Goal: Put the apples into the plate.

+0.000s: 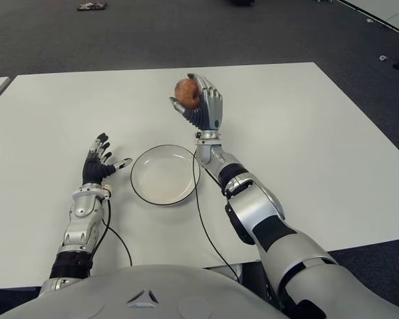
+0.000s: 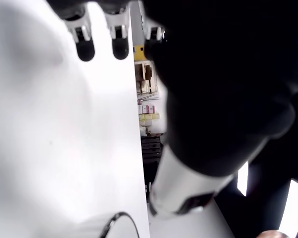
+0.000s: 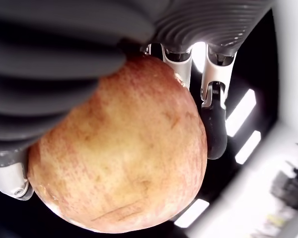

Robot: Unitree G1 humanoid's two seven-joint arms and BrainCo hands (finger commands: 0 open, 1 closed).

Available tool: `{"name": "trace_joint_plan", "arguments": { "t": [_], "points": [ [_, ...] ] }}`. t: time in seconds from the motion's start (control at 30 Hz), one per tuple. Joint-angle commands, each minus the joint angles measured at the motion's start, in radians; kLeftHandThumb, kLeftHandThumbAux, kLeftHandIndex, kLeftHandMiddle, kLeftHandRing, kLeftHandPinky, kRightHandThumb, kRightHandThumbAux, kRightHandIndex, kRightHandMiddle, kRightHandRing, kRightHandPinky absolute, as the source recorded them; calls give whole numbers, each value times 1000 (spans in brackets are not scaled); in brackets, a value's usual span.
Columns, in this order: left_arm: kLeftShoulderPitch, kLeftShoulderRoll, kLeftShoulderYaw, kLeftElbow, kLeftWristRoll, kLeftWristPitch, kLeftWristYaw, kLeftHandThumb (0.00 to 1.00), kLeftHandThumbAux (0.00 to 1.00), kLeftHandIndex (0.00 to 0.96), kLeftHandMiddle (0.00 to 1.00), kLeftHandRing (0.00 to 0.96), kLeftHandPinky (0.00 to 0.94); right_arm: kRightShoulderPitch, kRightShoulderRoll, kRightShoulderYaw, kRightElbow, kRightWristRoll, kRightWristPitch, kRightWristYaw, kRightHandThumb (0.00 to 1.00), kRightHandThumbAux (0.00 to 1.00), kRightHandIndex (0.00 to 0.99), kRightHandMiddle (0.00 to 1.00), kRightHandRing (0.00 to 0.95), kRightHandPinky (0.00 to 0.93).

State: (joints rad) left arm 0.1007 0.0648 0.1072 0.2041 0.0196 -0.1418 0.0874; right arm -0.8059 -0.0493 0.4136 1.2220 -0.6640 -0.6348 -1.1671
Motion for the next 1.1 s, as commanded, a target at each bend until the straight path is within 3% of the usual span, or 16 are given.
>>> {"name": "trace_joint_plan", "arguments": {
  "t": [0.03,0.13,0.33,0.47,0.57,0.7,0.83,1.0,1.1],
  "points": [
    [-5,0,0,14,-4,0,-9,0,289,0,0,0,18,32,-10,5,-120,-13,-76,-33,728,715,439,894,887,904],
    [-6,-1,0,15,-4,4,-8,0,293,0,0,0,18,106,-16,8,-241,-17,-117,-15,726,715,439,893,884,895],
    [-10,-1,1,22,-7,8,-9,0,301,0,0,0,11,327,-48,24,-523,-44,-153,55,723,716,439,889,877,880],
    [-10,-3,0,26,-9,6,-10,0,301,0,0,0,12,412,-60,38,-596,-53,-187,117,719,717,439,887,875,878],
    [-9,-3,-3,25,-6,5,-11,0,299,0,0,0,12,424,-55,53,-595,-81,-214,128,716,718,439,885,876,878],
    [-11,-1,-8,27,-2,0,-12,0,288,0,0,0,9,370,-83,103,-511,-151,-356,106,712,719,438,886,881,880],
    [-14,0,-10,33,-2,-8,-13,0,278,0,0,0,12,351,-125,131,-467,-202,-445,110,712,719,438,886,880,876],
    [-21,-2,-9,52,-2,-28,-12,0,273,0,0,0,13,341,-166,173,-410,-276,-488,110,717,718,438,878,869,869],
    [-24,-5,-8,64,-2,-46,-9,0,269,0,0,0,10,327,-171,210,-391,-350,-454,57,722,717,438,875,864,869]
  ]
}}
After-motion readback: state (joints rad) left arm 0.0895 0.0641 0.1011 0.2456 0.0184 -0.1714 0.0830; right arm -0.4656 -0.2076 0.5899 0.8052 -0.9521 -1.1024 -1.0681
